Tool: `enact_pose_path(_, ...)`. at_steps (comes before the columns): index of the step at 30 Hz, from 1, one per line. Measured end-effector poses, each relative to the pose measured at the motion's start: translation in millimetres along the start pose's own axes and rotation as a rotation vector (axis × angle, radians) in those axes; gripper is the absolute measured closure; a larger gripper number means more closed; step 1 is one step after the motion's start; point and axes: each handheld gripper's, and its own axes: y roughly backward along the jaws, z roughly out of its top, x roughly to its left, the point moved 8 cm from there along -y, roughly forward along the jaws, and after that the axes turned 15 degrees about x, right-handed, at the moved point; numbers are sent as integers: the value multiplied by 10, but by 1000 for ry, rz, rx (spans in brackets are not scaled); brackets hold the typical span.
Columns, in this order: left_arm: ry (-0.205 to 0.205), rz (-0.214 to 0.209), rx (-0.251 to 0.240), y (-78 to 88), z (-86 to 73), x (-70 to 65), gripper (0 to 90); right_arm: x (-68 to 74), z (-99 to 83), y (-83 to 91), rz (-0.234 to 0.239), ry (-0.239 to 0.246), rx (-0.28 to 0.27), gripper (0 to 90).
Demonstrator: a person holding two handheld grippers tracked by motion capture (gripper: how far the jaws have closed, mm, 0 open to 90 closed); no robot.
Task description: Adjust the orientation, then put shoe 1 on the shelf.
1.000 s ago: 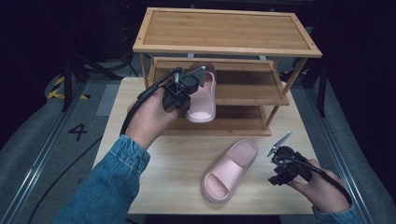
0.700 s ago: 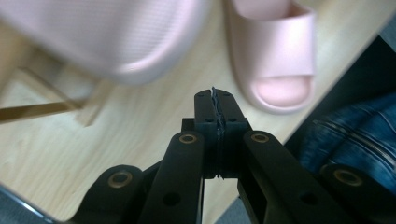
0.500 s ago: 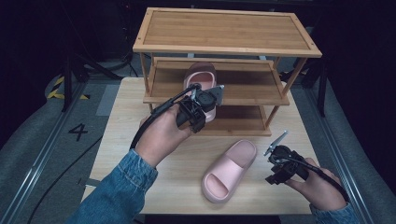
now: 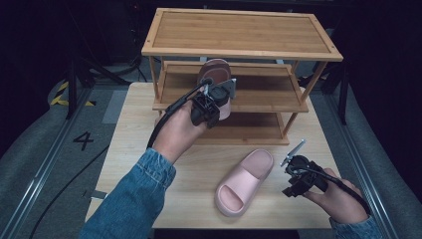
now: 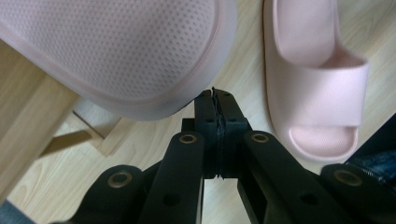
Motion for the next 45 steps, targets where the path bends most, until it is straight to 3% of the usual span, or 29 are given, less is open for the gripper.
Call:
enact_pose_path(5, 10, -6, -11, -14, 89, 52, 881, 0, -3, 4, 0, 1, -8, 516)
enact_pose_path(7, 19, 10, -11, -20, 108, 88, 870, 0, -9, 1, 2, -1, -5, 516)
enact_pose_path(12, 33, -7, -28, -27, 160, 139, 843, -11, -22, 7, 5, -1, -4, 516)
enact_pose_path(16, 18, -43, -25, -23, 188, 120, 819, -12, -21, 4, 3, 0, -6, 516)
enact_pose_path(19, 5, -43, -32, -15, 174, 94, 753, -8, -20, 2, 4, 1, -5, 516)
enact_pose_path(23, -5, -44, -29, 22, 64, 42, 683, -5, -15, 8, 9, 4, -14, 516)
enact_pose_path(35, 40, -28, -12, 28, -513, 23, 556, 71, 51, 0, 15, 26, -9, 519)
enact_pose_path(42, 64, -38, 23, -197, -839, 34, 515, 123, 119, -14, 24, 49, -4, 524)
enact_pose_path(45, 73, -83, 34, -352, -959, 56, 500, 136, 151, -13, 21, 57, -8, 545)
